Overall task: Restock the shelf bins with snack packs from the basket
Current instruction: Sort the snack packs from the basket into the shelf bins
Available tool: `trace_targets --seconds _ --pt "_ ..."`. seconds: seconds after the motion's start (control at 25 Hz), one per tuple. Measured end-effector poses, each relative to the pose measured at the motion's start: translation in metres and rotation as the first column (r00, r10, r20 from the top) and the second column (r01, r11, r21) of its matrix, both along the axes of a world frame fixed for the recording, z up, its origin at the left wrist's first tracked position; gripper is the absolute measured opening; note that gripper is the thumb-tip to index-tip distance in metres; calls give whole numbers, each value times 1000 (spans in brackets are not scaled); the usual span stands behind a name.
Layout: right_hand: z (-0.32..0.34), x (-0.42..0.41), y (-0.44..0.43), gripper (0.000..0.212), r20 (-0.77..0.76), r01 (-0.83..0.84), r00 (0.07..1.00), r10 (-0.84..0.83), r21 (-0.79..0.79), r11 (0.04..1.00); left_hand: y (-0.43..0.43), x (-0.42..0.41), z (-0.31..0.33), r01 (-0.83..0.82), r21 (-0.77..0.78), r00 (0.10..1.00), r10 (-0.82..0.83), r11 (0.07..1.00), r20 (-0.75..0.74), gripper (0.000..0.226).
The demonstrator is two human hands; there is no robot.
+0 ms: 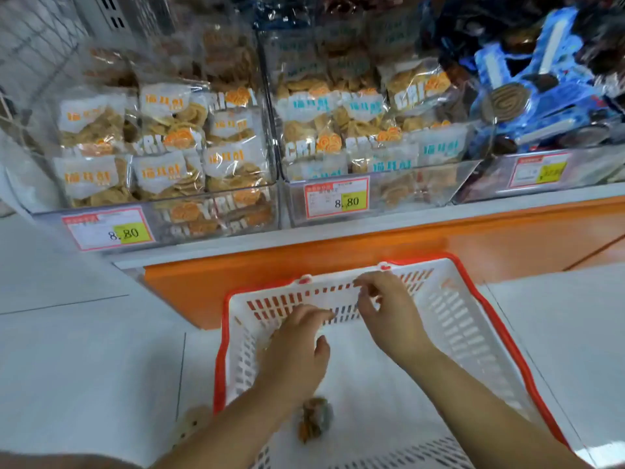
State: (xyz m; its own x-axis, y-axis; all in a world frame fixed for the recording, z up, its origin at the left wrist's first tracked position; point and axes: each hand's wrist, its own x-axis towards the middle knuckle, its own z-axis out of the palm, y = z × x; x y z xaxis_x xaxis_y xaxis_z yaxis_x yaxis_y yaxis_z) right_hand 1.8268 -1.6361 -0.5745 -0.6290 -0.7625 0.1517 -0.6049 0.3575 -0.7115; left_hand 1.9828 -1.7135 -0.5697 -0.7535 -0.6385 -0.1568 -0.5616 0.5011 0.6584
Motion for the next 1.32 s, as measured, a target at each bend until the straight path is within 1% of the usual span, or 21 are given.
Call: trace_targets --seconds 0.04,0.08,0.12,0.16,0.2,0.28,0.32,0.36,0.4,0.48,0.52,0.6,0.64,0.68,0.72,0.76,0.84,0.92,1.0,1.12,1.32 --pt "-34 5 6 20 171 -58 985 10 278 959 8 6 -35 -108 180 985 80 978 154 44" --pt "-65 10 15 25 314 -151 949 -18 505 850 15 14 -69 -226 313 952 141 923 272 51" --pt "-89 15 24 32 412 -251 910 -43 630 735 20 21 -94 -334 384 913 195 861 358 54" --pt "-107 21 33 39 467 -328 883 -50 689 646 25 26 -116 -423 429 875 237 798 422 53" --pt "-123 29 39 46 498 -377 866 -48 711 593 30 30 -133 -498 461 835 263 735 483 49" --pt "-149 45 43 60 530 -416 846 -56 724 550 38 30 -156 -650 494 728 288 577 622 40" --pt "-159 56 41 66 550 -421 831 -82 719 553 40 29 -163 -726 501 665 295 471 686 36" --pt "-166 67 39 70 573 -408 809 -130 707 577 41 29 -168 -774 503 618 283 385 733 32" --pt "-171 76 36 71 601 -372 770 -214 695 615 40 28 -169 -793 515 600 269 325 754 29" --pt "-171 90 29 64 643 -252 651 -405 686 683 37 29 -171 -812 534 583 266 237 768 24" --pt "-166 90 26 55 650 -224 604 -462 694 684 36 29 -165 -825 534 565 276 184 778 23" --pt "-155 79 23 37 677 -265 555 -483 695 669 34 28 -151 -843 532 526 322 76 787 26" --pt "-149 69 23 28 719 -263 503 -480 656 707 34 29 -148 -823 564 550 350 72 758 29" --pt "-141 57 25 21 771 -224 421 -478 599 768 33 28 -142 -775 627 606 373 78 703 33" --pt "-133 46 28 20 823 -174 336 -459 533 828 32 29 -139 -712 699 662 399 70 634 38" --pt "-125 36 32 25 860 -132 273 -431 477 869 30 29 -134 -637 770 710 423 46 562 44" --pt "-109 22 39 33 895 -99 260 -362 398 912 27 27 -121 -477 879 775 471 -1 422 38" --pt "-91 17 42 32 921 5 248 -299 307 952 24 21 -100 -354 935 808 509 16 297 28" --pt "-74 15 46 28 945 134 221 -241 215 967 22 13 -82 -280 958 822 532 66 203 28" --pt "-44 14 54 25 958 209 242 -154 104 972 26 6 -56 -204 974 829 547 100 117 29" --pt "-11 14 69 26 952 241 293 -91 18 970 41 3 -28 -124 984 828 559 125 34 31"
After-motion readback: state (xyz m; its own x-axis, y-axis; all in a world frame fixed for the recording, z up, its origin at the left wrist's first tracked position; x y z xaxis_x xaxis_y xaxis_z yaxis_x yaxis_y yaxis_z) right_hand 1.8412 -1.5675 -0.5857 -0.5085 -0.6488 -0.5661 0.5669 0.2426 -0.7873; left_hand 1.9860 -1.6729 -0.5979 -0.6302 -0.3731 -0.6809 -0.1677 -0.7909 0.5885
